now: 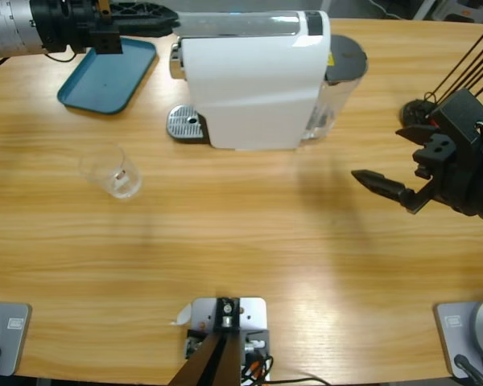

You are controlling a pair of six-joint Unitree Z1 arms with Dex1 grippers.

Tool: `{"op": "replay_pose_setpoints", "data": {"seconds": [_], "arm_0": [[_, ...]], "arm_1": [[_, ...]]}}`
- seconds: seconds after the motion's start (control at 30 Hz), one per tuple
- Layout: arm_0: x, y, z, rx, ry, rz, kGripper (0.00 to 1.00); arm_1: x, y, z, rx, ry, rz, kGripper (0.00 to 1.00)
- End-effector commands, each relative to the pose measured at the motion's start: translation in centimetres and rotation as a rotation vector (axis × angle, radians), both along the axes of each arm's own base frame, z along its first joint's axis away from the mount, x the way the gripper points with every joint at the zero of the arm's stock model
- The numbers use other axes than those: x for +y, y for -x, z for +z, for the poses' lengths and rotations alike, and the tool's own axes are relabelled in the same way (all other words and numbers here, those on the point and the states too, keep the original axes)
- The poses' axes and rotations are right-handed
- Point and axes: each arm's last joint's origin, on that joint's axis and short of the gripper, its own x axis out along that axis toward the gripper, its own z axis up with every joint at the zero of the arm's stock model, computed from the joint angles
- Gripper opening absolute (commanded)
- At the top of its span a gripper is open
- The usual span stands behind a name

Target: Pour coffee

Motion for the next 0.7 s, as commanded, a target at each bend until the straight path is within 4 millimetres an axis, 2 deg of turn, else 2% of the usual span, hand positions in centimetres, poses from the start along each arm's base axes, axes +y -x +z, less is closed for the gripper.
{"op": "replay_pose_setpoints", "data": {"seconds": [0.03,0.3,0.33,0.37,0.4,0.5,0.6,0.63,0.7], "arm_0": [[-0.3,0.8,5.4,-0.116,0.069,-0.022,0.000],[-0.6,1.4,7.4,-0.171,0.063,-0.045,0.000],[-0.4,2.0,8.0,-0.188,0.043,-0.042,0.062],[-0.2,2.5,8.4,-0.212,0.019,-0.034,0.231],[0.2,3.3,8.7,-0.239,-0.017,-0.019,0.291],[2.1,6.8,10.6,-0.352,-0.253,0.072,0.300],[3.7,11.3,12.4,-0.501,-0.609,0.167,0.586],[4.3,12.8,12.5,-0.553,-0.675,0.188,0.656],[5.8,15.4,12.2,-0.617,-0.765,0.256,0.725]], "arm_1": [[-0.2,0.0,-0.9,0.022,0.023,-0.009,0.850],[-0.3,0.1,-0.8,0.017,0.018,-0.012,0.850],[-0.3,0.1,-0.8,0.017,0.019,-0.011,0.851],[-0.3,0.1,-0.8,0.016,0.018,-0.012,0.851],[-0.3,0.1,-0.8,0.016,0.016,-0.011,0.852],[-0.3,0.0,-0.8,0.018,0.018,-0.010,0.853],[-0.2,0.0,-0.8,0.019,0.020,-0.009,0.853],[-0.2,0.0,-0.8,0.019,0.020,-0.009,0.853],[-0.2,0.0,-0.8,0.019,0.020,-0.009,0.853]]}}
